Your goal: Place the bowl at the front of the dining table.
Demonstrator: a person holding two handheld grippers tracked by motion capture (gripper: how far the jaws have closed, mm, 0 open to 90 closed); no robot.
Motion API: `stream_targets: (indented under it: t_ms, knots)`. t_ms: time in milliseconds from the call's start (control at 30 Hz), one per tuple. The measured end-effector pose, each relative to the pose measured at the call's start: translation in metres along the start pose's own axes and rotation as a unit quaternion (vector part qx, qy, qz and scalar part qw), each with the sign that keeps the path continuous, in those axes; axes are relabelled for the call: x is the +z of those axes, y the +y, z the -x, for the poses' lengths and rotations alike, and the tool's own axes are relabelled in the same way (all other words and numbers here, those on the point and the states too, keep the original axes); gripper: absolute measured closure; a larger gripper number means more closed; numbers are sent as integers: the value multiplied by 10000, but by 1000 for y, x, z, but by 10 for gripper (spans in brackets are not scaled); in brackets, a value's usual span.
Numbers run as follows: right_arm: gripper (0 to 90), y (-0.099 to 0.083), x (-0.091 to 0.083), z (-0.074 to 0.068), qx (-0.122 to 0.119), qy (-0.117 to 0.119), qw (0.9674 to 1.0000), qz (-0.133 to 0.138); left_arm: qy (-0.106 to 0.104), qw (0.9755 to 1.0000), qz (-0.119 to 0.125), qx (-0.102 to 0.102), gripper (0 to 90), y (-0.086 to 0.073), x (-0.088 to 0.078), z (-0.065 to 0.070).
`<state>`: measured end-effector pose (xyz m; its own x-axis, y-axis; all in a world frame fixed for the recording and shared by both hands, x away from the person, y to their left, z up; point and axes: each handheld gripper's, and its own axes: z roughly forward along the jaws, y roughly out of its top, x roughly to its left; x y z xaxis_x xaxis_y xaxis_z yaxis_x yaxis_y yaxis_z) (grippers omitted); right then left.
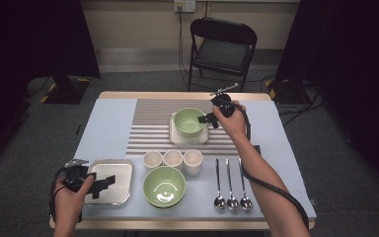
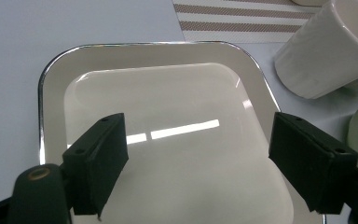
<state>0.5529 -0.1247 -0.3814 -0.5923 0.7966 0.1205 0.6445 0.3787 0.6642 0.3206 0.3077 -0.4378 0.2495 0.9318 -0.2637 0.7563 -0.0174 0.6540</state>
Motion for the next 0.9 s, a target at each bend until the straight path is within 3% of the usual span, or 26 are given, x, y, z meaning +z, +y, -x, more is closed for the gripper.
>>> stream_targets:
  t_ms: [900]
  knots:
    - [159, -9, -20, -4, -152, 227, 9996, 41, 8, 10000, 21, 60, 191, 2, -2, 4]
